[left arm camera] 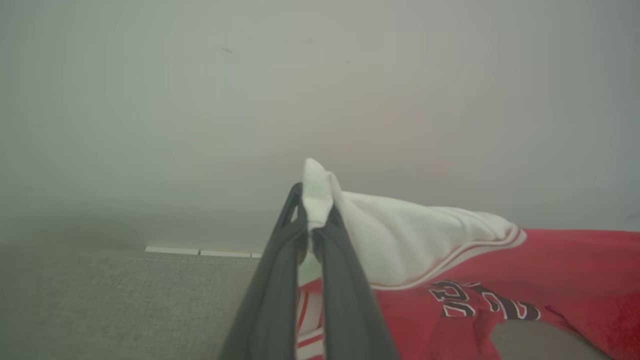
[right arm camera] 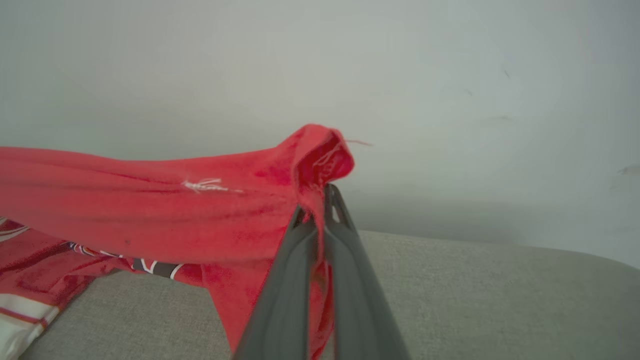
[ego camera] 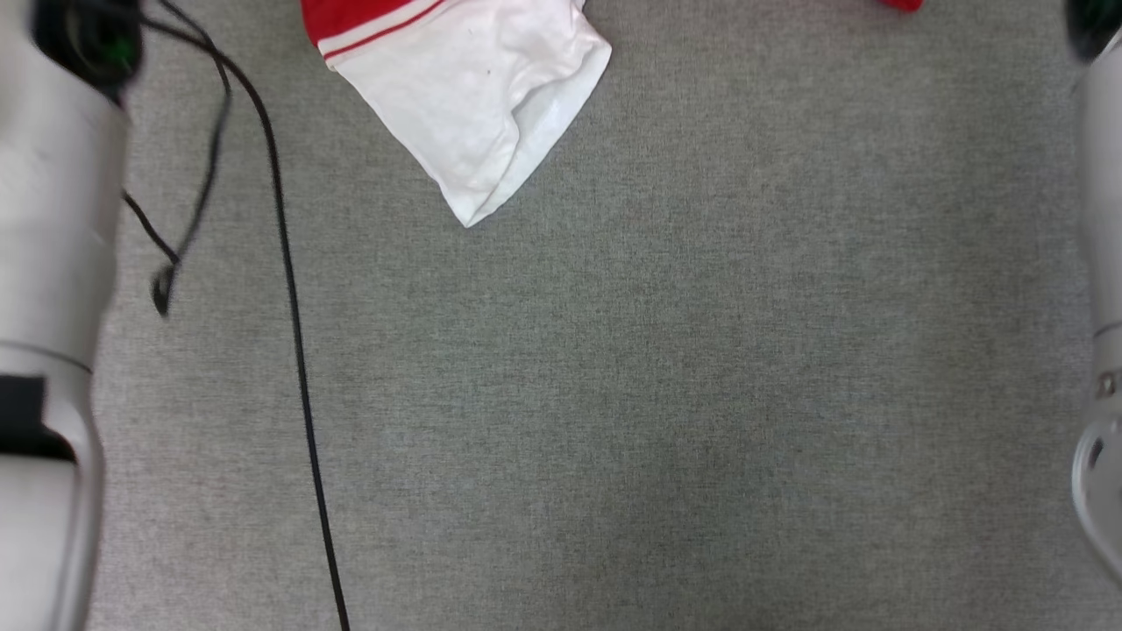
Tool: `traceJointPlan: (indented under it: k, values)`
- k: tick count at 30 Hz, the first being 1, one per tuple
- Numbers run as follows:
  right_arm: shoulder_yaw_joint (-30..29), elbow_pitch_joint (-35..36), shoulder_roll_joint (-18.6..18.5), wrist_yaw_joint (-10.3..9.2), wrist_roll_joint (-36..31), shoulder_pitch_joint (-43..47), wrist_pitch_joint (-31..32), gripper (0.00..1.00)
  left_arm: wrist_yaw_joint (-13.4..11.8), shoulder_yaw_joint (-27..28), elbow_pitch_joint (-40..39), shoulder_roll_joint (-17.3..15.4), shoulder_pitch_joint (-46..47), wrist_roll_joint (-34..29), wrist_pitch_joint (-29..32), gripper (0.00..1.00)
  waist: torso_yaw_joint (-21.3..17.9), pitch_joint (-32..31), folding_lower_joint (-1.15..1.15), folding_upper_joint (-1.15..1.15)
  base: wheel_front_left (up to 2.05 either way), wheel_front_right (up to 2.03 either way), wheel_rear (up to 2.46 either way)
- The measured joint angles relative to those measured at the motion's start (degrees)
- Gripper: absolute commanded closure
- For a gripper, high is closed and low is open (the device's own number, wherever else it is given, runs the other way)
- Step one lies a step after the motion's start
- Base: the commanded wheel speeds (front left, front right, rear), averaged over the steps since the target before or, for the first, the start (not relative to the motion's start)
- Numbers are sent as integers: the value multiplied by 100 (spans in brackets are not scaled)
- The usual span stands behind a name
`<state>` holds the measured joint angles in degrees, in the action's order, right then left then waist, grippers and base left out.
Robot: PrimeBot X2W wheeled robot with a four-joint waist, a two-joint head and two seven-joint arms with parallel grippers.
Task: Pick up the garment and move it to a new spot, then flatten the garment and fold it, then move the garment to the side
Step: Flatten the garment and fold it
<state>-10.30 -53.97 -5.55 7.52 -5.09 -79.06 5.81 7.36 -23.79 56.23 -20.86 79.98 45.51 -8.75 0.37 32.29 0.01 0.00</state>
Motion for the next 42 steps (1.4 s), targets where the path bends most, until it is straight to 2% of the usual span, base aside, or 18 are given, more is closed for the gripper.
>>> traceJointPlan:
  k: [4,12,21,24,30,36,42]
  values:
    - [43,-314,7,0,80,599,-260,100,5,-234,-5,78,-746,335,60,100,10,-215,0,0,0,0,0]
    - [143,-700,-37,0,412,1945,-681,100,7,-735,-325,27,-2559,856,-12,100,35,-893,-1,0,0,0,0]
    - [443,-646,-156,2,979,3541,-872,100,14,-901,-635,-140,-4340,1116,-332,100,73,-1850,-2,0,0,0,0]
    - [558,-446,-175,3,1199,4090,-880,100,-89,-909,-858,-200,-4915,1159,-392,100,85,-2185,-2,0,0,0,0]
    - [702,248,-264,4,1638,5291,-727,100,-530,-925,-1685,-428,-6052,1287,-315,100,119,-2811,-3,0,0,0,0]
    - [670,1351,-300,5,1833,6539,-322,100,-1310,-895,-3020,-767,-7364,1482,-79,100,131,-3327,-3,0,0,0,0]
    - [363,2842,-174,5,1863,7710,230,100,-2097,-770,-4401,-1152,-8434,1690,133,100,116,-3514,-2,0,0,0,0]
